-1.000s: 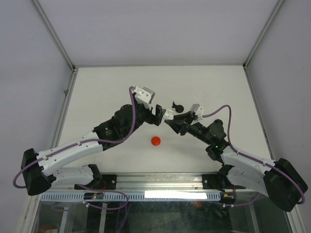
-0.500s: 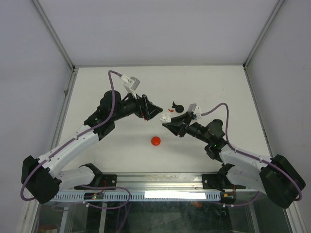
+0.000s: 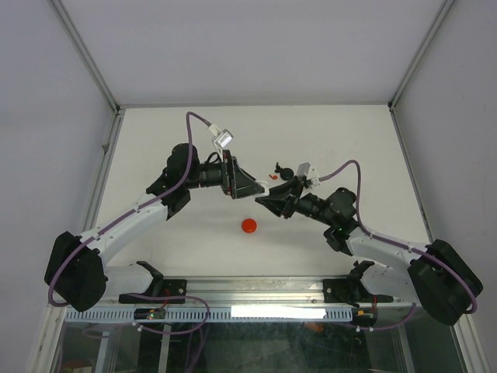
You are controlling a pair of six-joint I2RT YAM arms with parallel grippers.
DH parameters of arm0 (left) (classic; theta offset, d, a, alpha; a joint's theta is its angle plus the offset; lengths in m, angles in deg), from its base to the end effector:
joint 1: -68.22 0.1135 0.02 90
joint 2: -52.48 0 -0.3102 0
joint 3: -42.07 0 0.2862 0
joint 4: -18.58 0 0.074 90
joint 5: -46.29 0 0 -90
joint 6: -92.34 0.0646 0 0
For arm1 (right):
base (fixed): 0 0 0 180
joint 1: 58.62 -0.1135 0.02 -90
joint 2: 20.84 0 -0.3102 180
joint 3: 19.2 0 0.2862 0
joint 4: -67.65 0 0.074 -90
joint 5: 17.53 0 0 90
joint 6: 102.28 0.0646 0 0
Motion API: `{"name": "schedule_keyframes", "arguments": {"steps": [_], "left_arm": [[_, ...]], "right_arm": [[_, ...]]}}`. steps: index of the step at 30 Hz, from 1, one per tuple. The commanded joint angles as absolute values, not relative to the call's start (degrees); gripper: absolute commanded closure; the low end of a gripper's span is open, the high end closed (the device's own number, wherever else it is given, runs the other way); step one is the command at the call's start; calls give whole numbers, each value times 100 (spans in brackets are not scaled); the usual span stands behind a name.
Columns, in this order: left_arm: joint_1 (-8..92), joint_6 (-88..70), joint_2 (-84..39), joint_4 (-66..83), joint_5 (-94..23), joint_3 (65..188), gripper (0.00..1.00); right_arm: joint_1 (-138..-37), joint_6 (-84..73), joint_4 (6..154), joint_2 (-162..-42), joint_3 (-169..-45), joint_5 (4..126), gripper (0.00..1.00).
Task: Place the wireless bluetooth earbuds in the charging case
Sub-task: Close the charging case, then place the charging case at the center of the board.
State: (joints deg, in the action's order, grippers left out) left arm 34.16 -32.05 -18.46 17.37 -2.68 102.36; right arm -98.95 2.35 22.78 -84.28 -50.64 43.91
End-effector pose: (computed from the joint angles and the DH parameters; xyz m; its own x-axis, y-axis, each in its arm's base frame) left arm 0.2414 -0.2144 0.3286 -0.6798 -0.0548 -0.7314 0.6917 0.2838 -0.6641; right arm 0.1717 0.1863 0.2684 -0.0690 0.2324 -0.9702 -0.9367 0.3196 0.1432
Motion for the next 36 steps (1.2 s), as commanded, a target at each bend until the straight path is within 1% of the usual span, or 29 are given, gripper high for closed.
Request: {"name": "schedule_keyframes", "arguments": {"steps": [1,13,16,19,22,27,32,36], "left_arm": [[3431,-3464,-1841,2568,446,10193,25],[3429,-3600,-1729,3113,970,10141,38],[3429,-3578,-1650,3266,1037,10102,38],[3429,-3367,-1556,3031,864,10101,37],[3429,-2999,-1422,2370,210,10166,32],[3430,-2510,-1151,1161,-1643,10257,25],[3439,-2289,-841,348,-3442,10232,17],[3454,-2092,-759,-219,-4339,10309,8]], "right_arm": [[-9869,463,1720,-8528,-5366,4202,100],[-9769,585,1772,-8588,-5277,4110,100],[-9733,600,1895,-8575,-5269,3985,100],[-9691,610,2074,-8482,-5226,3977,100],[-9597,612,2570,-8344,-5250,4047,100],[-9360,630,3877,-8078,-5391,4330,100],[-9004,770,5225,-7808,-5468,4832,100],[-8569,1034,6336,-7714,-5505,5210,100]]}}
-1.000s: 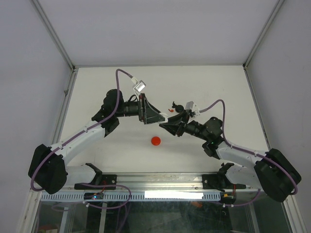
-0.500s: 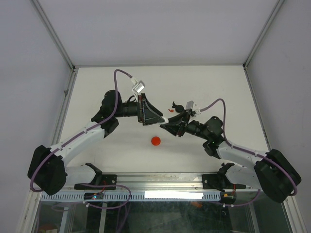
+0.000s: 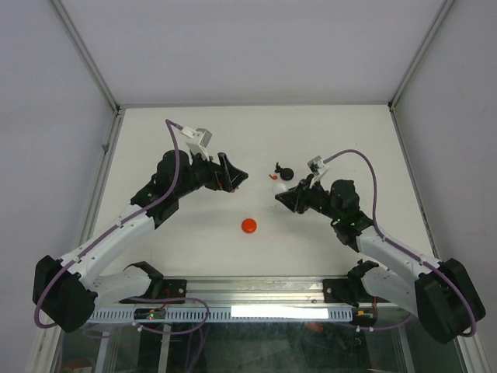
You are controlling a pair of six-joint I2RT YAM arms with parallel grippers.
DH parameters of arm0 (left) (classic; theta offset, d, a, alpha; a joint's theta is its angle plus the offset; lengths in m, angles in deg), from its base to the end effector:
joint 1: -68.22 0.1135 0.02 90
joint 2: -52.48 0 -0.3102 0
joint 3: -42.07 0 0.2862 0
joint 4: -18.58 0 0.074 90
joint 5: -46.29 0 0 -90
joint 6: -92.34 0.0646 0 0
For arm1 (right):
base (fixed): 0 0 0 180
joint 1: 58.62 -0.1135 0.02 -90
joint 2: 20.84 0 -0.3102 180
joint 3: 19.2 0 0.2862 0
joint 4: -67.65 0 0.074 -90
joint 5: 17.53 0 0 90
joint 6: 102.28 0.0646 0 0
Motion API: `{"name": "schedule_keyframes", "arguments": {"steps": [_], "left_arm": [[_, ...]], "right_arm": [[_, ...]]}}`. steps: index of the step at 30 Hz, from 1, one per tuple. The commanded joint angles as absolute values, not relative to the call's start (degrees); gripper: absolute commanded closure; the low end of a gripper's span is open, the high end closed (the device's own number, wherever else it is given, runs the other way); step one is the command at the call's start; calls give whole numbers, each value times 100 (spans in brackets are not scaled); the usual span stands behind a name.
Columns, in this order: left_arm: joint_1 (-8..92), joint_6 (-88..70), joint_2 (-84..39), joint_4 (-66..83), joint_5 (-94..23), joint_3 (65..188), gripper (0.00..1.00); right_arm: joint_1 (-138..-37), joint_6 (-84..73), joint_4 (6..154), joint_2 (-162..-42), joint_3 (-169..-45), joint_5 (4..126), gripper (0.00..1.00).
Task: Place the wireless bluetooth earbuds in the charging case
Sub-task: Place the charging case at the center of the board.
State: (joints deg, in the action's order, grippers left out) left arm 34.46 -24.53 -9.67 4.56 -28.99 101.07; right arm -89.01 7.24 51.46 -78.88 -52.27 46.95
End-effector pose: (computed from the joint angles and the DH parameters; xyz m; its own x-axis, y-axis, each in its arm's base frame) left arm 0.2330 -0.1755 0.3318 -0.5531 -0.1561 -0.8184 0.5486 0.6711 -0.4987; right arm 0.1981 0.1485 0.2357 -0.3994 0.1154 -0.9095 -0.7325 0.5565 0.3922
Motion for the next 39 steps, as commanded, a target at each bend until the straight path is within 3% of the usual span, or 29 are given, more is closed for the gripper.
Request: {"name": "schedule_keyframes", "arguments": {"steps": [1,3,12,20,26,31,34,39], "left_arm": [[3470,-2061,-762,-340,-4502,10331,6],[3496,-1999,-783,-550,-4790,10400,1],[3869,-1643,-975,-1329,-5580,10693,1],[4213,-1640,-979,-1427,-5824,10501,1],[4474,-1675,-1056,-1543,-5919,10475,1],[4587,-1795,-1001,-1568,-5676,10476,1],[4701,-1862,-1051,-1568,-5431,10506,1],[4852,-1923,-1165,-1568,-5148,10558,1]], "right_arm": [[-8445,1116,6526,-7706,-5496,5261,100],[-8172,1271,6874,-7692,-5470,5343,100],[-6765,1706,8030,-7896,-5435,5604,100],[-5737,1979,7940,-8800,-5448,5270,99],[-5326,2088,7911,-9307,-5535,5399,86],[-5244,2025,8245,-9137,-5545,5759,54],[-5252,2015,8487,-8830,-5510,5925,43],[-5292,1891,9018,-8282,-5593,5910,35]]}}
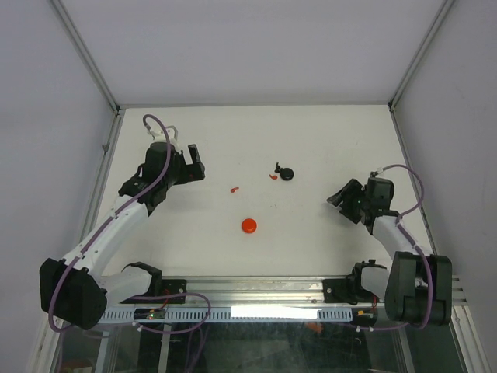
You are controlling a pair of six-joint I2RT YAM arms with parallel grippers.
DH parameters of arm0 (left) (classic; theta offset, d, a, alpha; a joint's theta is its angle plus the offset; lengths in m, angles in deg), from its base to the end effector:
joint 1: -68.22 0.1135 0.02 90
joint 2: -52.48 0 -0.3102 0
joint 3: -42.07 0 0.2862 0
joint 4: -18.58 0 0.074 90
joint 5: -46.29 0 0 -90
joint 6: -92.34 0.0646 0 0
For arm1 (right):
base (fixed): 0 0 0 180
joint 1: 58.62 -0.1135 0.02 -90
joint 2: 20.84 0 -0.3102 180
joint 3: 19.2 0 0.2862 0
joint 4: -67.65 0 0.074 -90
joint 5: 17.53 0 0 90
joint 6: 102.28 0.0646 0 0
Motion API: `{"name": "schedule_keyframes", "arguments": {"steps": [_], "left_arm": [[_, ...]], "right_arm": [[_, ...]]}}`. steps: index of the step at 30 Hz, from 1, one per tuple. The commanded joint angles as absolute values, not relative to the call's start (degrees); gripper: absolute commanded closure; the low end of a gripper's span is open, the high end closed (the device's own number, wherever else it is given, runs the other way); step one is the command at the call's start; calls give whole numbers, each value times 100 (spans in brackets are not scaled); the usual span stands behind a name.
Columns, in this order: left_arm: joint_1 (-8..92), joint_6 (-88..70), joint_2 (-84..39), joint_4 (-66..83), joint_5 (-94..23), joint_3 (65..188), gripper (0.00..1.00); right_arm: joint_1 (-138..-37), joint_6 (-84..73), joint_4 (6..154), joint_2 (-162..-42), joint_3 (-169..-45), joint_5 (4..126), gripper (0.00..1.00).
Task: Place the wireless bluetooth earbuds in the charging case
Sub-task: Place the charging case at the center of the board.
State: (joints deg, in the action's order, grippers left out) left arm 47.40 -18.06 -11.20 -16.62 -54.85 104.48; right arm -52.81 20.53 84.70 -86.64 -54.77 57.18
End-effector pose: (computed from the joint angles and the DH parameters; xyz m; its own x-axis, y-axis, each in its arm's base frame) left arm 0.2653 -0.0875 0.3035 -0.5917 -0.1409 -0.7938 -0.0029 0.9850 -0.1727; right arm 0.2331 -0.0066 0.1522 -0.6578 0.5923 -0.4652 0.3285 0.7815 0.5304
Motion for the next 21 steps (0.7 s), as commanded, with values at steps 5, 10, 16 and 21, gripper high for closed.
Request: {"name": "schedule_keyframes", "arguments": {"steps": [5,10,16,21], "left_arm": [[4906,-2030,-1209,-1580,-5093,10551,1],[4900,-2169,-1255,-1585,-4796,10556,1],[4902,-2319,-1265,-1585,-4519,10500,1],[4905,-2532,-1186,-1594,-4401,10328,1]], "right_arm": [[-5689,1752,9530,-7789,-5807,6024,30],[-6412,1718,9784,-7417,-5932,6199,28],[-7772,1471,9053,-7244,-5785,6295,24],[-8922,1124,8245,-7693,-5758,6519,22]]}}
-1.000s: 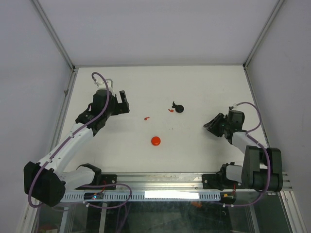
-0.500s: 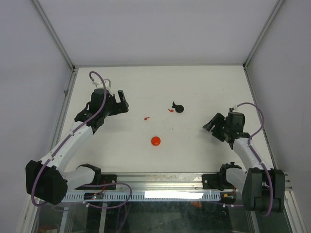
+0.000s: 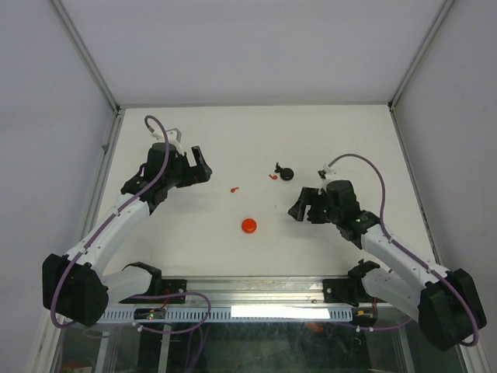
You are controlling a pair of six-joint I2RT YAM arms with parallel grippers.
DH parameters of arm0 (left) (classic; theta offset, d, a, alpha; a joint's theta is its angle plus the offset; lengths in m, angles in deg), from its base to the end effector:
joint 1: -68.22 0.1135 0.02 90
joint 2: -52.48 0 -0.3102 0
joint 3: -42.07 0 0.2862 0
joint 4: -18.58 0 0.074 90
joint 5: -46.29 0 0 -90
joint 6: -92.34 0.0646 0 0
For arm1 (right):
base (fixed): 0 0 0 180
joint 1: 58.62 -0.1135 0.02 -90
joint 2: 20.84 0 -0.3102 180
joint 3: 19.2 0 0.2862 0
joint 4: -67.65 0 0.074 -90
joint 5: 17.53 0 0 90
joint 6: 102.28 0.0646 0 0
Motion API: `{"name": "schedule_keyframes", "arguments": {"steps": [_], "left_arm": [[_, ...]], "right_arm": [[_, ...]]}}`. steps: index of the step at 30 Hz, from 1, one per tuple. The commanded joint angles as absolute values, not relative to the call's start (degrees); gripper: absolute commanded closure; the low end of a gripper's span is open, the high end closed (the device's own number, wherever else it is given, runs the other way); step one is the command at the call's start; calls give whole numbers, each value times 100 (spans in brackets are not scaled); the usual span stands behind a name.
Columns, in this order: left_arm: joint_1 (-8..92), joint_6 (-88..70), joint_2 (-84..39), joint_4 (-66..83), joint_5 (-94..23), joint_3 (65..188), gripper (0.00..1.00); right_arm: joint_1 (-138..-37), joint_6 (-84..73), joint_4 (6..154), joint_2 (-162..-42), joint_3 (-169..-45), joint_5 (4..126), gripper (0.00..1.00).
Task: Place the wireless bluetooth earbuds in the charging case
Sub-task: Place the charging case at the center of the board, then pick up the charging case at the center of the board.
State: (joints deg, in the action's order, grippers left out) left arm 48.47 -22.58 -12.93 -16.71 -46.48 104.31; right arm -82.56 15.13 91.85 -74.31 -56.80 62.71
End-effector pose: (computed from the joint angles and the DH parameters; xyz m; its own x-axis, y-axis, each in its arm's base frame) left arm 0.2694 -0.0934 0.2936 -0.6581 -0.2109 -0.7228 0.0271 0.9527 -0.3027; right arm 0.1930 0.0977 0.1959 -0.7610 0.1585 -0.6291 -0.1894 0.8731 0.4492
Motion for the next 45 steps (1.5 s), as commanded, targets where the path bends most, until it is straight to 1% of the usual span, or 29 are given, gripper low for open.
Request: {"name": "schedule_keyframes", "arguments": {"steps": [1,7,11,16,21,30,32,33,39,45], "left_arm": [[4906,-2574,-1161,-1592,-4377,10280,1],[4906,-2835,-1131,-1595,-3798,9995,1],[4905,-3030,-1092,-1588,-3557,9812,1],[4905,-3255,-1020,-1526,-3297,9561,1],[4895,-3508,-1051,-1312,-2939,9263,1],[4882,-3980,-1113,-784,-2478,8872,1],[4865,-4074,-1111,-690,-2439,8800,2],[4850,-4106,-1107,-641,-2438,8766,2],[4818,-4227,-1140,-508,-2404,8598,2],[4788,-4312,-1175,-415,-2395,8552,2]], "right_arm": [[-9142,1041,8057,-7806,-5751,6570,22],[-10469,449,7195,-8679,-5936,6871,22],[-10986,110,6562,-9125,-5913,7044,24],[-11435,-337,6166,-9438,-6048,7262,25],[-11726,-473,5762,-9817,-6058,7308,25],[-12142,-473,5628,-10538,-6380,7308,25],[-12202,-1269,5597,-10710,-6442,8098,29],[-12220,-1330,5596,-10753,-6462,8201,29],[-12251,-1514,5548,-10943,-6506,8560,30],[-12251,-1590,5465,-11112,-6604,8416,32]]}}
